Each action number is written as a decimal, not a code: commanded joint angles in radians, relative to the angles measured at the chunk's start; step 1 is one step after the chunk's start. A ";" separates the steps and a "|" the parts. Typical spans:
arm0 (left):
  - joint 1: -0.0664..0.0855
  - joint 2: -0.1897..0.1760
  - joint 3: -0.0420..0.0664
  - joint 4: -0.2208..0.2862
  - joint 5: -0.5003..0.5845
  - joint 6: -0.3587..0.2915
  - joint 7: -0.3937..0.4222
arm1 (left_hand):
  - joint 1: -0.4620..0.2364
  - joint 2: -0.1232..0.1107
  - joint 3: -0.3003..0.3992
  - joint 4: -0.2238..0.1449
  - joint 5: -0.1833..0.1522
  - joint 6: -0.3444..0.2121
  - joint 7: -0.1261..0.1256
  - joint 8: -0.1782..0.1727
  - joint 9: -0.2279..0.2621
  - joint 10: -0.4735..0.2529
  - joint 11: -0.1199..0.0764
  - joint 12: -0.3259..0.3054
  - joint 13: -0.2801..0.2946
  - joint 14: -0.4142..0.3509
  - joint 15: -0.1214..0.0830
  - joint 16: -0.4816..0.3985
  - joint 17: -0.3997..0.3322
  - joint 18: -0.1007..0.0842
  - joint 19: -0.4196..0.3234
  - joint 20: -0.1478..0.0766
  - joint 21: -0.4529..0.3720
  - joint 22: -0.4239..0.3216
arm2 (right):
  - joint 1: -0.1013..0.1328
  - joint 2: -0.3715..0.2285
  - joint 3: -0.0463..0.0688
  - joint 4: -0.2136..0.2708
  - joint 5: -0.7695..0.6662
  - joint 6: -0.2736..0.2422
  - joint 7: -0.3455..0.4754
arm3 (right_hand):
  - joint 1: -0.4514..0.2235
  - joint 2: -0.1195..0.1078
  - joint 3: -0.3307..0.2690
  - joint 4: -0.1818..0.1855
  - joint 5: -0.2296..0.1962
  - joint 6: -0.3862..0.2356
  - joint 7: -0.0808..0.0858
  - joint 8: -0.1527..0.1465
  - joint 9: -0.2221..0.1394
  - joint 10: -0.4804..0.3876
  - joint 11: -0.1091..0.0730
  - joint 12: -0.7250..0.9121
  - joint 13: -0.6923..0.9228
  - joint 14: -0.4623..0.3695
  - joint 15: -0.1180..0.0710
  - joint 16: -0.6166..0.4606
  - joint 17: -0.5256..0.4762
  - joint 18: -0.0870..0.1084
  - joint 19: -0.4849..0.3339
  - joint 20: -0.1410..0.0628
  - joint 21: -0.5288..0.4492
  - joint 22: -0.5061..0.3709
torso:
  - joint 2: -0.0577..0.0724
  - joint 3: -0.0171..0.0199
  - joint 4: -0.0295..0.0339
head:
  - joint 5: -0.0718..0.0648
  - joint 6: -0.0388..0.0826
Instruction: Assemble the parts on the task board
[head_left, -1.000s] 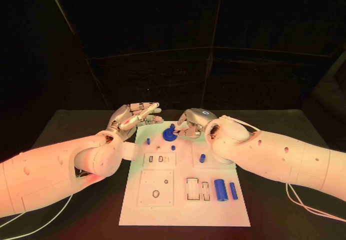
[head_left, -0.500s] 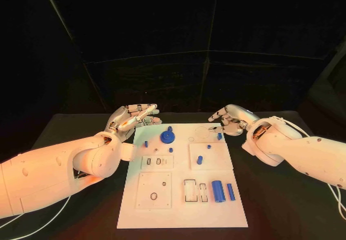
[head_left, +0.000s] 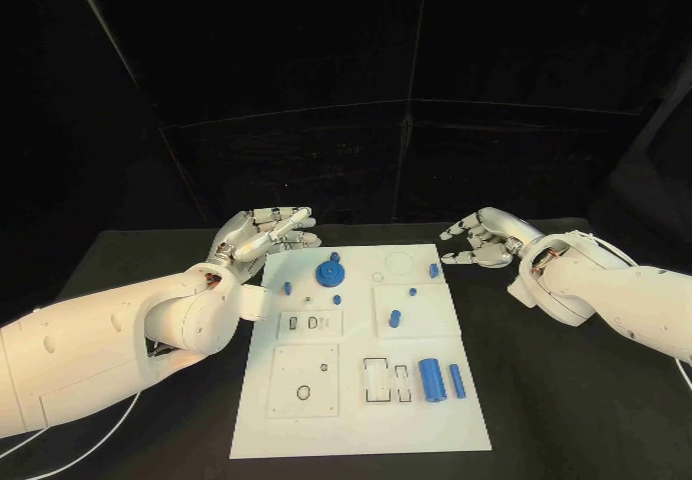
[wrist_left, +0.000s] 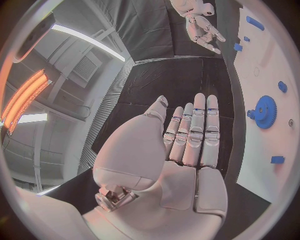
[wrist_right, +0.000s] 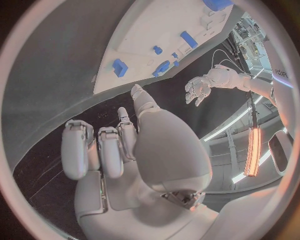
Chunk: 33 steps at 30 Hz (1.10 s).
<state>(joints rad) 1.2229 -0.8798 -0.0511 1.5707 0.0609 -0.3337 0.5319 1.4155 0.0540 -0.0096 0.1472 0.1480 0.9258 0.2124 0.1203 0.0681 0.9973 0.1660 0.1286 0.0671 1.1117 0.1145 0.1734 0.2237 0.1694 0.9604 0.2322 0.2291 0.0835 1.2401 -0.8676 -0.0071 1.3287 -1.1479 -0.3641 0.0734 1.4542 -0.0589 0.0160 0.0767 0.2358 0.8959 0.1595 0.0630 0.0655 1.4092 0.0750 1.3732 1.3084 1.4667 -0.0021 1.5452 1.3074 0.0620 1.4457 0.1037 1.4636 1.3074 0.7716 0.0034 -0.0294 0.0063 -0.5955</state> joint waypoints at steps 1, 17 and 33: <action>0.001 0.004 0.001 -0.003 -0.001 0.010 0.018 | 0.006 0.003 -0.001 -0.007 0.000 0.006 -0.002 0.006 -0.001 0.006 -0.002 0.003 0.000 0.007 0.002 -0.003 0.002 0.016 0.006 -0.001 -0.003 -0.001 | -0.004 0.009 0.000 -0.021 0.025 0.039 0.045 | 0.012 0.003 -0.001 -0.008 0.001 -0.010 -0.001 -0.001 -0.001 -0.003 -0.004 -0.003 0.057 0.091 -0.003 0.000 0.206 -0.009 -0.001 -0.003 -0.005 0.005 | 0.000 -0.0018 0.0022 | 0.001 -0.006; 0.000 0.018 0.000 -0.008 -0.001 0.020 0.013 | 0.008 0.003 0.000 -0.010 0.000 0.004 0.003 0.001 -0.003 0.004 0.001 -0.003 -0.002 0.011 0.002 -0.003 0.005 0.015 0.012 -0.003 -0.002 -0.002 | -0.025 0.037 0.000 -0.053 0.026 0.064 0.065 | 0.018 0.011 0.001 -0.016 0.011 -0.004 0.004 0.007 0.003 -0.004 0.000 -0.004 0.057 0.091 0.000 0.000 0.207 -0.009 -0.001 0.000 -0.005 0.005 | 0.000 -0.0034 0.0014 | 0.005 -0.015; 0.000 0.023 0.000 -0.018 -0.001 0.021 0.009 | 0.009 0.002 0.000 -0.014 0.000 -0.002 0.011 -0.005 -0.004 -0.003 0.006 -0.010 -0.003 0.012 0.004 -0.006 0.007 0.014 0.014 -0.002 -0.003 -0.003 | -0.031 0.055 0.000 -0.067 0.011 0.088 0.060 | 0.018 0.024 0.003 -0.023 0.014 0.030 0.009 0.023 0.009 -0.002 0.004 -0.001 0.060 0.092 0.005 0.001 0.210 -0.009 0.000 0.004 -0.004 0.006 | 0.000 -0.0032 0.0019 | 0.007 -0.024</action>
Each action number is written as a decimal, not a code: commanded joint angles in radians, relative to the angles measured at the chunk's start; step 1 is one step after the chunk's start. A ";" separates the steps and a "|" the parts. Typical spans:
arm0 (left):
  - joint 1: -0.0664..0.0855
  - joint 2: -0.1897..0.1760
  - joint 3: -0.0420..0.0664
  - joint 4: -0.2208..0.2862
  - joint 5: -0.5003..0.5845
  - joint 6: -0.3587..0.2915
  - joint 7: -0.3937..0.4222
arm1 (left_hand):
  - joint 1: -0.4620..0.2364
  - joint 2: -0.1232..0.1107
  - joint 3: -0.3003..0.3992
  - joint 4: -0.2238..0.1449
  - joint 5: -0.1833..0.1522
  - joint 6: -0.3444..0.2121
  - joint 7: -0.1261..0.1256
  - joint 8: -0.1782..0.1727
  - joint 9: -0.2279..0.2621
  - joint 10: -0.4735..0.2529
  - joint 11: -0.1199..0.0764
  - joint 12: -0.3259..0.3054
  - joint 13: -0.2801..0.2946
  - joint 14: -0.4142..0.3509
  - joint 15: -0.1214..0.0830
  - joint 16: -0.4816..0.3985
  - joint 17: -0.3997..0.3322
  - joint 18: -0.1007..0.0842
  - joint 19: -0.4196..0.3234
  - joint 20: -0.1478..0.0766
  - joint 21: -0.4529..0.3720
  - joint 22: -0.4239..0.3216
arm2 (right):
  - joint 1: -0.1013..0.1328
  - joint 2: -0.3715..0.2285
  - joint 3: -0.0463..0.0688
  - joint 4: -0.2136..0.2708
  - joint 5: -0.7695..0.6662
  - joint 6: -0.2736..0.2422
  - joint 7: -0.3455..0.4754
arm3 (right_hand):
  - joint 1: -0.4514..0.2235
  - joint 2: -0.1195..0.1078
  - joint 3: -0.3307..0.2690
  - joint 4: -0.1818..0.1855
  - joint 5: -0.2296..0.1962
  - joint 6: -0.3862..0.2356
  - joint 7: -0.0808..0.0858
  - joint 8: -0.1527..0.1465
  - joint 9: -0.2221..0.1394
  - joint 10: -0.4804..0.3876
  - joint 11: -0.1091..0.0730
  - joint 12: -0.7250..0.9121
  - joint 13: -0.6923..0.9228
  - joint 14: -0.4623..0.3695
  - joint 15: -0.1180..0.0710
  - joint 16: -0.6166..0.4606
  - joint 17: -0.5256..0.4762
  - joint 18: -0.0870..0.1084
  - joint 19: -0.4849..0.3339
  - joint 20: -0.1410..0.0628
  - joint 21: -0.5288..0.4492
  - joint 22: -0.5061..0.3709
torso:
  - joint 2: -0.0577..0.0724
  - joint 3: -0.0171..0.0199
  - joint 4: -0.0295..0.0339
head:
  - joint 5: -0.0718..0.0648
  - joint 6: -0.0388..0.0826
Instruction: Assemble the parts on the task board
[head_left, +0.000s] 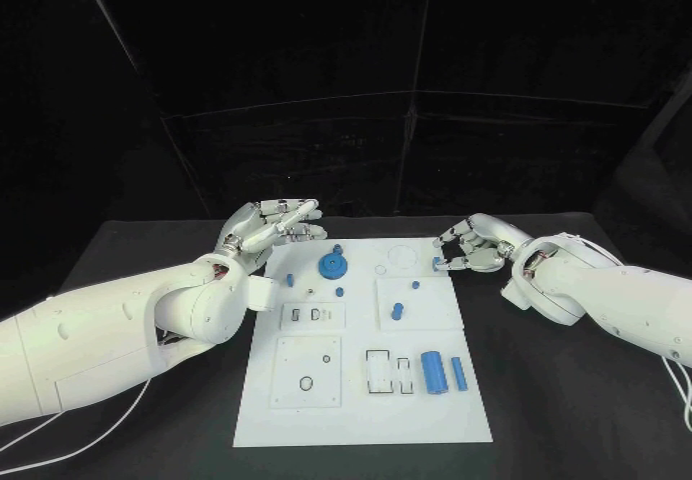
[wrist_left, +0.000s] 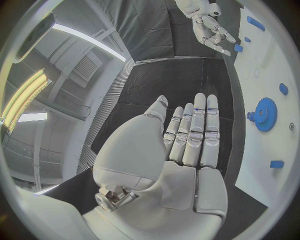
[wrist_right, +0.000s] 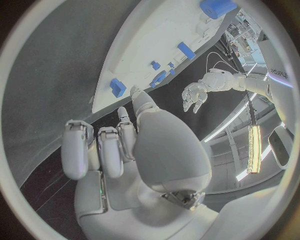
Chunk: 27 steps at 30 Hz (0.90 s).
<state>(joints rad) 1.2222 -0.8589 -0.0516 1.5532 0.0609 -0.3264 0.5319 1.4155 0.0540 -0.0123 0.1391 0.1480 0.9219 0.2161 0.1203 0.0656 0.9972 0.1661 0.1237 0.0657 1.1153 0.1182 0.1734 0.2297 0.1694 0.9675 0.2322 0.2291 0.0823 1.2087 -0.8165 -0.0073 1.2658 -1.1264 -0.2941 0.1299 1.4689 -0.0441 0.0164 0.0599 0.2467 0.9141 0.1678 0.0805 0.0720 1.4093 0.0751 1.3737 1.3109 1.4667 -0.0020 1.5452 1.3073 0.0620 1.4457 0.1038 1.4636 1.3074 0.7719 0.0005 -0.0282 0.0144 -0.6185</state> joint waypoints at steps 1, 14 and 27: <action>0.001 0.002 0.001 0.000 -0.001 0.013 0.009 | 0.009 0.002 0.002 -0.006 0.000 0.002 0.007 -0.005 -0.001 -0.003 0.006 -0.005 -0.001 0.008 0.001 -0.007 0.001 0.014 0.007 -0.002 -0.003 -0.002 | 0.000 0.005 0.000 -0.006 -0.012 0.019 0.001 | 0.004 0.011 0.004 -0.008 0.001 0.015 0.001 0.007 0.002 -0.001 0.004 -0.001 0.058 0.092 0.005 0.001 0.210 -0.009 0.000 0.004 -0.004 0.007 | 0.000 -0.0002 0.0008 | -0.001 -0.001; 0.001 0.004 0.001 -0.004 -0.001 0.009 0.007 | 0.010 0.002 0.002 -0.006 0.000 0.002 0.007 -0.005 -0.001 -0.003 0.006 -0.005 -0.001 0.008 0.001 -0.007 0.001 0.014 0.007 -0.002 -0.003 -0.002 | -0.004 0.016 0.000 -0.017 -0.033 0.027 -0.018 | 0.007 0.021 0.010 -0.013 -0.012 0.027 0.000 0.012 0.002 0.001 0.004 0.001 0.060 0.093 0.005 0.003 0.213 -0.010 0.002 0.005 -0.003 0.010 | -0.001 -0.0002 0.0010 | -0.001 -0.004; 0.001 0.003 0.001 -0.005 -0.001 0.009 0.006 | 0.010 0.003 0.003 -0.007 0.000 0.003 0.007 -0.006 -0.001 -0.003 0.006 -0.005 -0.001 0.008 0.001 -0.007 0.001 0.014 0.007 -0.002 -0.003 -0.002 | -0.007 0.026 0.000 -0.031 -0.046 0.048 -0.041 | 0.009 0.031 0.021 -0.020 -0.017 0.052 -0.004 0.021 0.004 0.003 0.000 0.003 0.062 0.093 0.002 0.004 0.215 -0.010 0.003 0.003 -0.002 0.011 | -0.002 0.0004 0.0008 | 0.006 -0.007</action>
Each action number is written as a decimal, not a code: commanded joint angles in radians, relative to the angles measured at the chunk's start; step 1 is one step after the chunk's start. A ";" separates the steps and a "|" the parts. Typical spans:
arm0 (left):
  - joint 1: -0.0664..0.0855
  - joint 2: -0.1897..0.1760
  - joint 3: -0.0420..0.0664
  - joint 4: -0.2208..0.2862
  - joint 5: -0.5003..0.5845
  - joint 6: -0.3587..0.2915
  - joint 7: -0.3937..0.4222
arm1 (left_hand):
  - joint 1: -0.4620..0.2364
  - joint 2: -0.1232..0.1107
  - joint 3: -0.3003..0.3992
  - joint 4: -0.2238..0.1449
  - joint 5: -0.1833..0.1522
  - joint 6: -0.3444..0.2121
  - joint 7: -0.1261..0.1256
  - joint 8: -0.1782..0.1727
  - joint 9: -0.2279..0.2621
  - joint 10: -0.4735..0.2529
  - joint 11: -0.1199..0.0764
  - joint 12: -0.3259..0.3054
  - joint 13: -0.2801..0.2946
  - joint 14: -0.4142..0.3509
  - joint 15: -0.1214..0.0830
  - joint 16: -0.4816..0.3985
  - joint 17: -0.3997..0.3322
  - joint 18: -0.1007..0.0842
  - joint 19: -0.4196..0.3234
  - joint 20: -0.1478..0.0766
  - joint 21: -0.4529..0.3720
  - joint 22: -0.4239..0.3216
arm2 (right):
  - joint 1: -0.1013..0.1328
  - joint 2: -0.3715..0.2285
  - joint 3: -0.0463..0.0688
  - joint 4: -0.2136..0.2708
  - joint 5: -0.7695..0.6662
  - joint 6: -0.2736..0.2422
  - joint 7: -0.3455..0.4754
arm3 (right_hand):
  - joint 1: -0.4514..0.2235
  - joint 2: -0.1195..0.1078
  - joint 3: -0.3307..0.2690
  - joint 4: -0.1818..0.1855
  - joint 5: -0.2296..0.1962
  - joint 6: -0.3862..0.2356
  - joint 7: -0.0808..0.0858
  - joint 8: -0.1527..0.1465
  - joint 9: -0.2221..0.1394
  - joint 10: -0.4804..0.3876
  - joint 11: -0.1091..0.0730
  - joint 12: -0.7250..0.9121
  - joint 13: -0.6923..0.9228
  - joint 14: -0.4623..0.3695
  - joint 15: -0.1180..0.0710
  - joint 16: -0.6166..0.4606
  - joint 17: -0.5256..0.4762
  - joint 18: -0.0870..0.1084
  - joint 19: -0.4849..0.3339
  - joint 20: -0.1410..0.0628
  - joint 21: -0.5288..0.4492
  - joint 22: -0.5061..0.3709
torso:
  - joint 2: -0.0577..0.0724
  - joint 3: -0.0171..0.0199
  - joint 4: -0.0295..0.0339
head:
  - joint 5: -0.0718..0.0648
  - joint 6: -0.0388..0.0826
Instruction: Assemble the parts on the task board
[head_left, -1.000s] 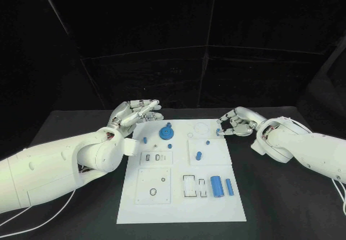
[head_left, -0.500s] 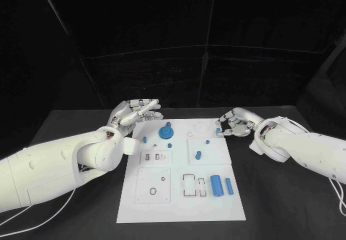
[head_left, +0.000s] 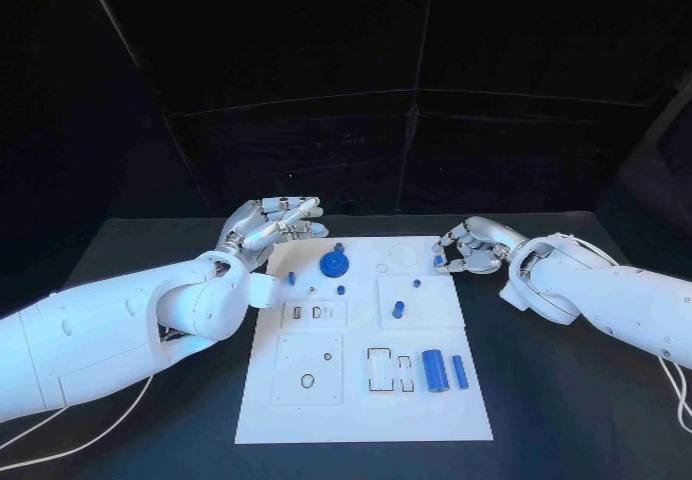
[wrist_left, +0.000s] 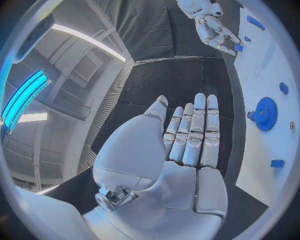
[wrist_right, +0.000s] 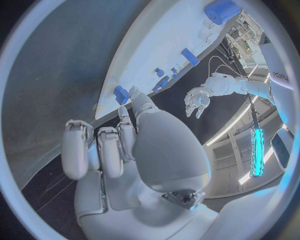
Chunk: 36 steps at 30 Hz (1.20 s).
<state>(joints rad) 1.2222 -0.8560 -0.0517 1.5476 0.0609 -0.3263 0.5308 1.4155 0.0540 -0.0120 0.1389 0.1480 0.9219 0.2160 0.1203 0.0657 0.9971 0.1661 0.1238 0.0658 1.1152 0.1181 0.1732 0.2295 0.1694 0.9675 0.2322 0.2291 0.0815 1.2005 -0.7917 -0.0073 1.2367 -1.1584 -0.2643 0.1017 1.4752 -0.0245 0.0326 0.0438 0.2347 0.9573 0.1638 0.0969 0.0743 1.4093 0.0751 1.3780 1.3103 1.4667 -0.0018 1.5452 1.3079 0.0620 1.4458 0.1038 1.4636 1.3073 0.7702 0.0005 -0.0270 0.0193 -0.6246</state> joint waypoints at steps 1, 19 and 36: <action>0.001 0.000 0.001 0.001 -0.001 0.009 0.007 | 0.010 0.003 0.003 -0.007 0.000 0.003 0.007 -0.006 -0.001 -0.003 0.006 -0.005 -0.001 0.008 0.001 -0.007 0.002 0.014 0.007 -0.002 -0.003 -0.001 | 0.001 0.001 0.000 -0.003 -0.016 0.020 -0.015 | 0.003 0.012 0.005 -0.004 -0.005 0.009 0.000 0.004 0.001 0.003 0.000 -0.002 0.062 0.093 0.002 0.004 0.215 -0.010 0.003 0.003 -0.002 0.011 | 0.000 0.0008 -0.0010 | 0.001 -0.001; 0.001 -0.002 0.001 0.003 -0.001 0.011 0.004 | 0.011 0.003 0.003 -0.007 0.000 0.003 0.007 -0.006 -0.001 -0.003 0.006 -0.005 -0.001 0.008 0.001 -0.007 0.002 0.014 0.007 -0.002 -0.003 -0.001 | 0.000 0.008 0.000 -0.014 -0.022 0.018 -0.025 | 0.004 0.015 0.009 -0.006 -0.008 0.015 -0.001 0.006 0.001 0.002 -0.001 -0.003 0.061 0.094 0.001 0.004 0.216 -0.010 0.003 0.002 -0.002 0.011 | 0.000 0.0015 -0.0005 | 0.001 0.001; 0.001 -0.003 0.001 0.002 -0.001 0.011 0.004 | 0.011 0.003 0.003 -0.007 0.000 0.003 0.007 -0.006 -0.001 -0.003 0.006 -0.005 -0.001 0.008 0.001 -0.007 0.002 0.014 0.007 -0.002 -0.003 -0.001 | 0.000 0.016 0.000 -0.018 -0.022 0.018 -0.029 | -0.010 0.028 0.022 -0.002 -0.011 0.041 -0.008 0.012 0.001 0.008 -0.006 0.002 0.066 0.094 -0.003 0.005 0.218 -0.010 0.004 -0.001 -0.001 0.014 | 0.000 0.0017 -0.0004 | -0.003 -0.001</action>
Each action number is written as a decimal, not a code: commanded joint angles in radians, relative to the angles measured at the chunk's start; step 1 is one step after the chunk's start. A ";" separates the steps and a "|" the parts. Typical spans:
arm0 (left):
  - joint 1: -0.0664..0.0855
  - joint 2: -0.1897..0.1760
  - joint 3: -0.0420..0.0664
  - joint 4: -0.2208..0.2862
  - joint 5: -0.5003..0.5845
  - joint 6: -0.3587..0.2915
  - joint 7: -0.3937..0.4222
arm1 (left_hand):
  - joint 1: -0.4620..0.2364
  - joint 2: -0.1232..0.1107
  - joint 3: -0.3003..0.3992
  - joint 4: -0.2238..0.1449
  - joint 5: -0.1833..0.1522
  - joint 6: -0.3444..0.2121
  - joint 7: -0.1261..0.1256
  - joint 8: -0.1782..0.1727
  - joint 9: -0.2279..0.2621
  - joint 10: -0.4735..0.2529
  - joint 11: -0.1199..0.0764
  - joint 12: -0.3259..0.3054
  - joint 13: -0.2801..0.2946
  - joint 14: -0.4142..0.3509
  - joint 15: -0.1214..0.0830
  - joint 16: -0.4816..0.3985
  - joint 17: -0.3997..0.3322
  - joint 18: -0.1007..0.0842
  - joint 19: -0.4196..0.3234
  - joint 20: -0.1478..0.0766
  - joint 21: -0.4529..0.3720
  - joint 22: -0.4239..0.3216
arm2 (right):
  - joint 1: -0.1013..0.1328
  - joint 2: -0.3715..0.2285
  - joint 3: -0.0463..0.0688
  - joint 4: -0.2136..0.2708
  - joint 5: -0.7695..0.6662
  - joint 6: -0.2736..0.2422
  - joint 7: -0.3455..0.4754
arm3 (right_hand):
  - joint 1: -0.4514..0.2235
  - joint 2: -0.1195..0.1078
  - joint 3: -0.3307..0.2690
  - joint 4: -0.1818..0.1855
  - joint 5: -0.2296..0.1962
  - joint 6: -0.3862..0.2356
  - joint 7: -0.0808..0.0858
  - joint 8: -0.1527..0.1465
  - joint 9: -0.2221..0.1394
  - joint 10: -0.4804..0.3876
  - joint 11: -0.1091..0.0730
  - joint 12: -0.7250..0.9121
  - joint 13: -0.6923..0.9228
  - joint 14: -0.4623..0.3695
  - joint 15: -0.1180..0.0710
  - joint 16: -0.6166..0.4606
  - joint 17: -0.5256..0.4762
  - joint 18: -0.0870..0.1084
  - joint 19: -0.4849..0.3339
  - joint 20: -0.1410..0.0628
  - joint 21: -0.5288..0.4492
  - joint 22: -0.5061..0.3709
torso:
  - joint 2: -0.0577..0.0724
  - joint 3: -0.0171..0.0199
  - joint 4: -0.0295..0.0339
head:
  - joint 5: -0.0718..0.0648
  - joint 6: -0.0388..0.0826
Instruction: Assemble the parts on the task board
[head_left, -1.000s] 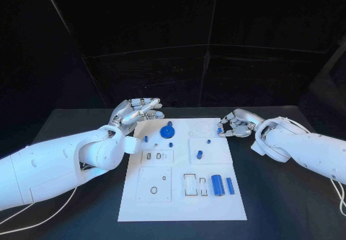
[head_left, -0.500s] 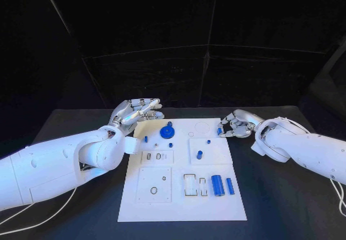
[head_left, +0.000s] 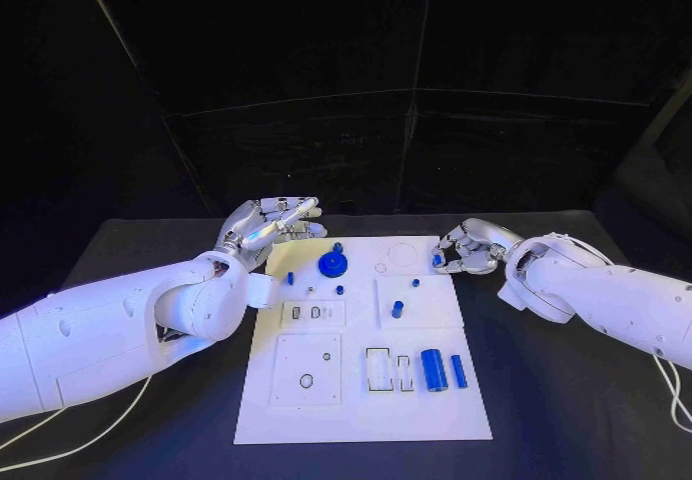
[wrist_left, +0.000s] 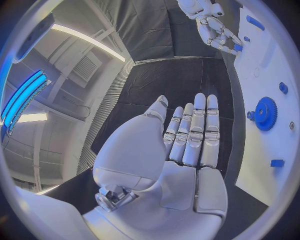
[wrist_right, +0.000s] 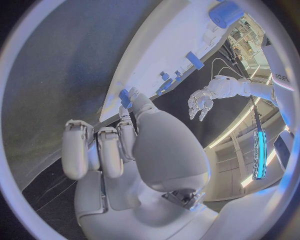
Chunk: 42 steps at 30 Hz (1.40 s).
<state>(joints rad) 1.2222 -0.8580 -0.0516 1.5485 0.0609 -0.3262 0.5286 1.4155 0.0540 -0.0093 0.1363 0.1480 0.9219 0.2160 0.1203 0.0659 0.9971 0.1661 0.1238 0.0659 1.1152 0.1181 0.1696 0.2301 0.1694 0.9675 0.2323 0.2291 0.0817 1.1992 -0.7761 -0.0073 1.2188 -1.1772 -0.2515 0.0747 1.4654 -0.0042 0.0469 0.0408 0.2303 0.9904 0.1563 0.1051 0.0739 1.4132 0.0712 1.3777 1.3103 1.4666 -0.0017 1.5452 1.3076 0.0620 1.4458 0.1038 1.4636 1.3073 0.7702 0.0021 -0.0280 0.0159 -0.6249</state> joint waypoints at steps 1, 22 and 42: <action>0.001 -0.001 0.001 0.001 -0.001 0.011 0.006 | 0.011 0.003 0.001 -0.005 0.000 0.003 0.007 -0.006 -0.001 -0.003 0.006 -0.005 -0.001 0.008 0.001 -0.004 0.001 0.014 0.007 -0.002 -0.003 -0.002 | 0.002 0.001 0.000 0.000 -0.004 0.006 -0.003 | -0.001 0.009 0.009 0.001 -0.006 0.012 -0.002 0.005 0.001 0.004 -0.004 0.002 0.066 0.094 -0.004 0.005 0.218 -0.010 0.004 -0.002 -0.001 0.014 | 0.000 0.0001 0.0005 | 0.000 0.000; 0.001 -0.007 0.001 -0.001 -0.001 0.012 0.007 | 0.013 0.005 0.002 -0.007 0.000 0.003 0.007 -0.007 -0.001 -0.002 0.006 -0.006 -0.001 0.008 0.001 -0.005 0.002 0.014 0.008 -0.002 -0.004 -0.002 | 0.002 0.001 0.000 0.016 -0.003 -0.071 -0.003 | 0.001 0.047 0.068 -0.011 -0.014 0.085 -0.032 0.037 0.009 0.009 -0.030 0.003 0.069 0.095 -0.027 0.007 0.223 -0.012 0.009 -0.023 0.002 0.022 | 0.001 0.0003 -0.0006 | -0.003 -0.003; 0.001 0.000 0.001 -0.023 -0.001 0.016 0.006 | 0.014 0.007 0.004 -0.008 0.000 0.010 0.003 -0.005 0.000 0.005 0.003 -0.004 0.000 0.010 0.000 -0.006 0.004 0.014 0.009 -0.003 -0.005 -0.003 | 0.009 -0.036 0.002 0.296 -0.021 -0.211 -0.225 | -0.017 0.040 0.081 -0.011 0.002 0.089 -0.036 0.037 0.009 0.010 -0.034 0.001 0.069 0.095 -0.031 0.006 0.221 -0.015 0.016 -0.028 0.008 0.034 | -0.019 -0.0088 0.0023 | -0.002 -0.007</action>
<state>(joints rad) 1.2222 -0.8610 -0.0516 1.5273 0.0609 -0.3251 0.5281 1.4215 0.0599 -0.0066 0.1336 0.1480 0.9255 0.2196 0.1203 0.0659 0.9971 0.1662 0.1238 0.0660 1.1160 0.1177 0.1697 0.2330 0.1694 0.9709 0.2289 0.2291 0.0800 1.2058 -0.8198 -0.0064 1.4993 -1.1714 -0.4283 -0.0554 1.4528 0.0328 0.1227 0.0290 0.2271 1.0635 0.1297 0.1356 0.0782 1.4238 0.0462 1.3830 1.3102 1.4669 -0.0236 1.5500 1.3073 0.0620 1.4598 0.0818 1.4674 1.3073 0.7586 -0.0028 -0.0270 0.0117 -0.6288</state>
